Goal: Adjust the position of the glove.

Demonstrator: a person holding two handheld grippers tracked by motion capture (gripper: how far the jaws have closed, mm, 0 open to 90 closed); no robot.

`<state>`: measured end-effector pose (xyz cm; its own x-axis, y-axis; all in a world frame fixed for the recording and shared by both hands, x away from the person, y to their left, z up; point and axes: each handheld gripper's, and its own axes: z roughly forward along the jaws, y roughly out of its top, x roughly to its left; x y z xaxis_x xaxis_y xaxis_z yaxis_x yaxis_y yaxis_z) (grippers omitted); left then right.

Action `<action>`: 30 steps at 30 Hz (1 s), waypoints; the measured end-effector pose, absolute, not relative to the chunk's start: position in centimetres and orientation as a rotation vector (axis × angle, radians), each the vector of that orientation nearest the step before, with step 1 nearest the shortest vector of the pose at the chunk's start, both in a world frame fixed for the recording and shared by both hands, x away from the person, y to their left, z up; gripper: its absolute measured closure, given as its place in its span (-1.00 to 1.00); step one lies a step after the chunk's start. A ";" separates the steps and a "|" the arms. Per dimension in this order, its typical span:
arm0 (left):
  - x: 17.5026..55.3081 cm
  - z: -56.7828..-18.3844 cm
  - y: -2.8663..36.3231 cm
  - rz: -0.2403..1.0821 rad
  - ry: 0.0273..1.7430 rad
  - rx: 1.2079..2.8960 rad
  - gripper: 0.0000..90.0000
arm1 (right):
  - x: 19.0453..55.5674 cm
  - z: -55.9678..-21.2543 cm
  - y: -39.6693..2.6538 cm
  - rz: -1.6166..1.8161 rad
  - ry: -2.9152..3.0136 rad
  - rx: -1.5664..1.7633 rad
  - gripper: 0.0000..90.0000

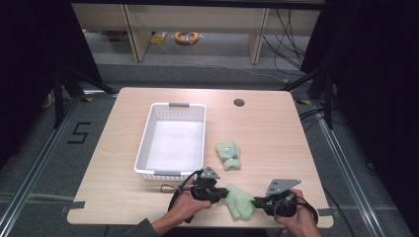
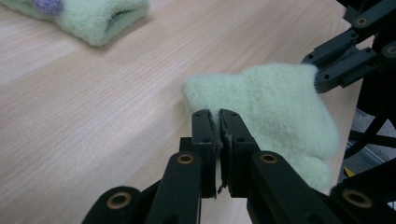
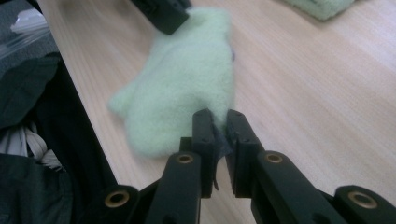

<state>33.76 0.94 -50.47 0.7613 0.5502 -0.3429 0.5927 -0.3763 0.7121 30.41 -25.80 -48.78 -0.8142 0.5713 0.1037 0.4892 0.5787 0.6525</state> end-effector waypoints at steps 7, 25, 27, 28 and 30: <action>31.7 -49.5 1.9 -0.065 0.873 2.010 0.89 | 31.3 -47.6 -25.3 1.037 2.670 0.873 0.86; 31.1 -51.0 3.6 -0.023 0.932 2.018 0.76 | 34.4 -48.8 -22.0 0.913 2.693 0.856 0.82; 31.0 -51.1 3.6 -0.022 0.921 2.029 0.73 | 34.5 -49.0 -22.2 0.928 2.682 0.846 0.80; 31.0 -51.2 3.6 -0.021 0.928 2.027 0.72 | 34.4 -48.8 -22.2 0.902 2.694 0.888 0.78; 31.0 -51.1 3.6 -0.019 0.920 2.033 0.70 | 34.5 -48.9 -22.2 0.913 2.677 0.876 0.77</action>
<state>30.96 3.62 -51.14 0.7256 0.5995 -0.3378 0.6127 -0.3396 0.7136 34.52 -22.24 -48.85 -0.8100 0.5862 0.0187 0.4755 0.6377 0.6060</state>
